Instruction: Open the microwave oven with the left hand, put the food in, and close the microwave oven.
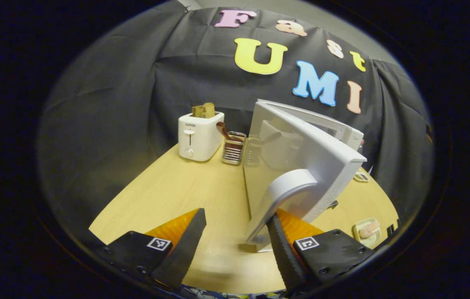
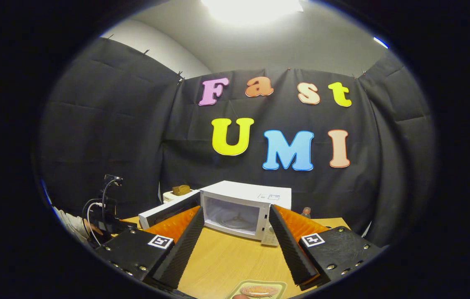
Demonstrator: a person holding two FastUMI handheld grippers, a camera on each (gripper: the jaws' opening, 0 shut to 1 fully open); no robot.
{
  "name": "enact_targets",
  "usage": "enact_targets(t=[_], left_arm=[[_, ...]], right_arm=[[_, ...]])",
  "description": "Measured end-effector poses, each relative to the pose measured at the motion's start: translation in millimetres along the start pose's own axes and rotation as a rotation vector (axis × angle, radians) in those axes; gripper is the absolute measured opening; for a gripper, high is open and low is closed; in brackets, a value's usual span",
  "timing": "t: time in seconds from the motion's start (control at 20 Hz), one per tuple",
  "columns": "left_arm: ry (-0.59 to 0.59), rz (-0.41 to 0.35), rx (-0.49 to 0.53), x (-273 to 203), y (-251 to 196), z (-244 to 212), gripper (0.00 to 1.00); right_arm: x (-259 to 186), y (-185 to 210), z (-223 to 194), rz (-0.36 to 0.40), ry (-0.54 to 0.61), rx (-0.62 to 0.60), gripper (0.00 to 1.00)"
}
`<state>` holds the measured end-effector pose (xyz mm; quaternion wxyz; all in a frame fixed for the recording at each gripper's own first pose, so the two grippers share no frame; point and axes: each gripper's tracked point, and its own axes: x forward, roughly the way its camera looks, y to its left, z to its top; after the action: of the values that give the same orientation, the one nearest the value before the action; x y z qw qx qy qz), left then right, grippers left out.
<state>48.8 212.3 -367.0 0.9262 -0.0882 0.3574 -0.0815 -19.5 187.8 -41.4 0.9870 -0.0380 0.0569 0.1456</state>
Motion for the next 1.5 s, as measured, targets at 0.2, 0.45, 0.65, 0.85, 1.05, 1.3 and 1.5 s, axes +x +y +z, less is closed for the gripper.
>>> enact_targets(t=[0.2, 0.45, 0.65, 0.85, 1.05, 1.3, 1.5], left_arm=[[-0.044, 0.009, 0.072, -28, 2, 2, 0.93], [-0.141, 0.119, -0.032, -80, 15, 20, 0.93], [-0.266, 0.257, -0.120, -131, 18, 46, 0.94], [-0.361, 0.348, -0.113, -176, 3, 74, 0.94], [-0.425, 0.368, -0.067, -199, -33, 104, 0.94], [-0.485, 0.352, -0.042, -209, -88, 126, 0.96], [-0.469, 0.363, 0.012, -207, -122, 124, 0.96]], right_arm=[[5, 3, -2, 0.018, 0.004, 0.004, 0.96], [16, -5, -15, 0.079, 0.043, -0.027, 0.96], [30, -29, -46, 0.132, 0.133, -0.091, 0.96], [33, -41, -119, 0.290, 0.348, -0.162, 0.97], [17, -53, -189, 0.407, 0.546, -0.188, 0.97], [-9, -64, -261, 0.530, 0.721, -0.275, 0.97], [-29, -66, -298, 0.615, 0.809, -0.289, 0.97]])
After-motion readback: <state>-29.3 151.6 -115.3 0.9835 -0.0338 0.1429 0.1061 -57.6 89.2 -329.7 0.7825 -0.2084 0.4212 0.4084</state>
